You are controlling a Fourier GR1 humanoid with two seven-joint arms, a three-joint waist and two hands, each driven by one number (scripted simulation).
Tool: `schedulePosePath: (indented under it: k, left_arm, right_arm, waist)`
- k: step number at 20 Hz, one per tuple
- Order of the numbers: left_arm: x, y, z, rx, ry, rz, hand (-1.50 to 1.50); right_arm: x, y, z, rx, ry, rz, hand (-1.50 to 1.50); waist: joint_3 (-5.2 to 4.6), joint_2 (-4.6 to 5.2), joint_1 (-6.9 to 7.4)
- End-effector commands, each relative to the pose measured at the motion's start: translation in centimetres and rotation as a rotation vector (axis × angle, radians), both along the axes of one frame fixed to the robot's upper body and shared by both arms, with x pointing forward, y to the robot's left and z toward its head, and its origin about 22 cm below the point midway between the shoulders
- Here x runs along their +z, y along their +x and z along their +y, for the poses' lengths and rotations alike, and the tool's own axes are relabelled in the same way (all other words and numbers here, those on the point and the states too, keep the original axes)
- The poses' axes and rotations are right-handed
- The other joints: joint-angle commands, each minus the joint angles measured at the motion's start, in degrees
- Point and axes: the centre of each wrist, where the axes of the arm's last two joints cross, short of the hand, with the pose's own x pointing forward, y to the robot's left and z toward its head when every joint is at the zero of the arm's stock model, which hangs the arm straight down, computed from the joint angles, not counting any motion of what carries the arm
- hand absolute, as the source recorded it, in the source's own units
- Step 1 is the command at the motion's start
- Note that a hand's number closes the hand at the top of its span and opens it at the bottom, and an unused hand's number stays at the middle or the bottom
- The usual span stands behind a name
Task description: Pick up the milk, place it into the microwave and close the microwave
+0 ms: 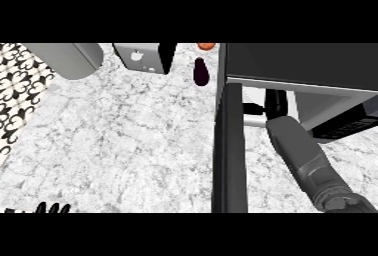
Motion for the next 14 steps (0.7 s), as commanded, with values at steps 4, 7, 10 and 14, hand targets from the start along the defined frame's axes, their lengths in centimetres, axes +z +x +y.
schedulePosePath:
  k: [4, 7, 10, 14]
  left_arm:
    - [0.1, -0.5, 0.4, 0.004, -0.011, -0.001, -1.50]
    - [1.4, -1.5, 0.2, 0.011, 0.009, 0.016, -1.50]
    - [0.6, -0.8, 0.5, 0.018, 0.011, 0.006, -1.50]
    - [0.6, -1.3, -0.1, 0.012, -0.003, 0.007, -1.50]
  right_arm:
    - [-2.7, -2.2, -0.7, 0.101, 0.262, -0.009, -1.50]
    - [-4.7, -3.9, -1.7, 0.116, 0.303, 0.020, -1.50]
    - [-5.4, -4.5, -0.9, 0.160, 0.348, 0.024, -1.50]
    - [-6.7, -5.8, -1.3, 0.158, 0.360, 0.019, -1.50]
  waist:
    - [0.02, -0.75, -2.01]
    - [0.00, -1.11, -2.30]
    - [-0.13, -1.44, -3.20]
    - [-0.16, -1.64, -3.42]
